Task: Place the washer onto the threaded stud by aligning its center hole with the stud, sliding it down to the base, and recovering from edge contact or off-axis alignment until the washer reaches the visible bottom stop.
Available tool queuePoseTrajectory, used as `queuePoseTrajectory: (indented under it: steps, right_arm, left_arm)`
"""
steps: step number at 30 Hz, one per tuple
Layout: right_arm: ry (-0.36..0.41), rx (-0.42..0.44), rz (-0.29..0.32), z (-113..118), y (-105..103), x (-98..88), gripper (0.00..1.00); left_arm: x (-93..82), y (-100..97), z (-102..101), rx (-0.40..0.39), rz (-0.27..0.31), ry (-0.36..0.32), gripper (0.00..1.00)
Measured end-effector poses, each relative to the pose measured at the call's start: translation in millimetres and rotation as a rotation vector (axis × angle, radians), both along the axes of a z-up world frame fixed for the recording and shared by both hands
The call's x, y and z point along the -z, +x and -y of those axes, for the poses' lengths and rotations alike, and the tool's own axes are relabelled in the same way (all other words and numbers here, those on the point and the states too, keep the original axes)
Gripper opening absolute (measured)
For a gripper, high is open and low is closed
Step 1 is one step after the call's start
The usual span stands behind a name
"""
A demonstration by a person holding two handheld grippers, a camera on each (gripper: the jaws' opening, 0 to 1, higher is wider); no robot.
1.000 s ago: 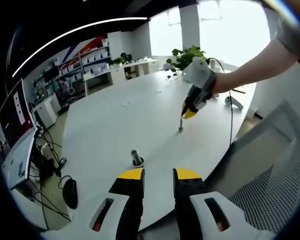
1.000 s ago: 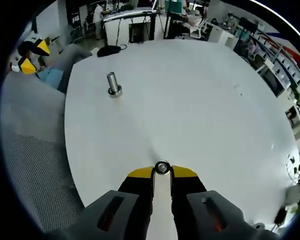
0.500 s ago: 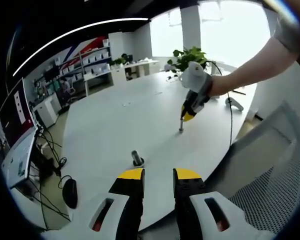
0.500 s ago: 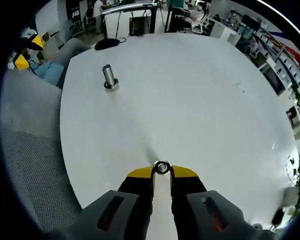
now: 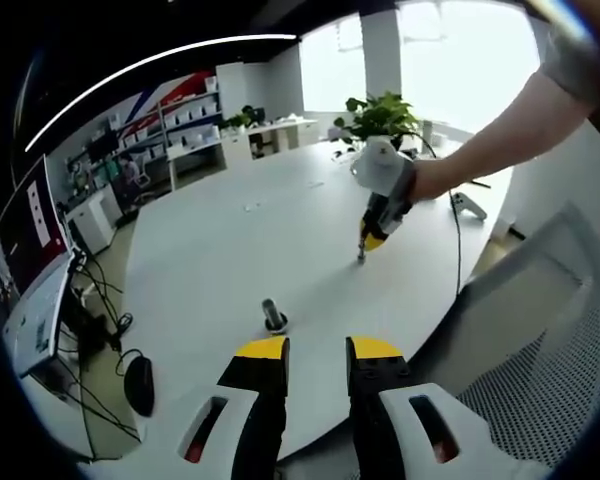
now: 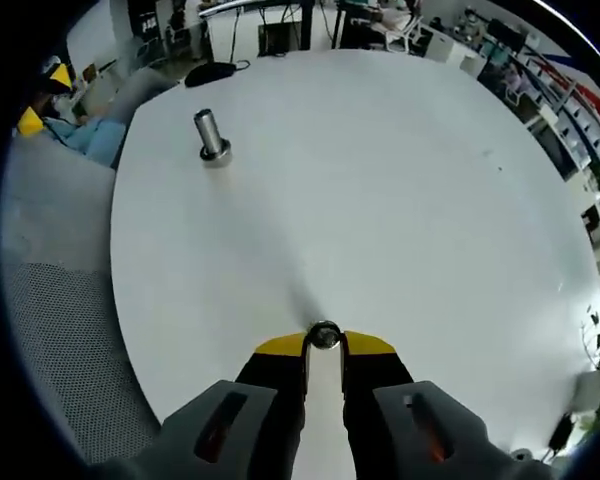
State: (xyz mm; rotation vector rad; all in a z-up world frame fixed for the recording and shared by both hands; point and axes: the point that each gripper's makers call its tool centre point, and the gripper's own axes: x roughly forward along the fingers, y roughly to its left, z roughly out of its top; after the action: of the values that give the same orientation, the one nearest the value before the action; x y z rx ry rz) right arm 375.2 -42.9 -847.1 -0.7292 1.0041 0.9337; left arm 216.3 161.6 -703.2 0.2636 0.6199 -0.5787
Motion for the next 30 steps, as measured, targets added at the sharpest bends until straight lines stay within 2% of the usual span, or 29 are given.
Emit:
queuePoseTrajectory:
  steps: [13, 20, 26, 28, 30]
  right_arm:
    - [-0.027, -0.012, -0.025, -2.6, -3.8, 20.1, 0.14]
    - [-0.002, 0.015, -0.021, -2.6, -1.6, 15.5, 0.17]
    - [0.06, 0.043, -0.009, -3.9, -6.3, 2.9, 0.17]
    - [0.086, 0.049, 0.012, -3.1, -7.3, -3.1, 0.17]
    - [0.145, 0.077, 0.051, -5.3, -5.4, -14.7, 0.18]
  left_arm:
    - [0.1, 1.0, -2.7, -0.015, -0.003, 0.0, 0.2]
    - [1.9, 0.7, -3.0, -0.015, -0.009, 0.008, 0.2]
    - [3.9, -0.2, -1.7, -0.003, -0.014, 0.022, 0.2]
    - [4.3, -0.4, -1.3, -0.001, -0.017, 0.022, 0.2]
    - [4.1, -0.5, -0.8, 0.0, -0.019, 0.017, 0.2]
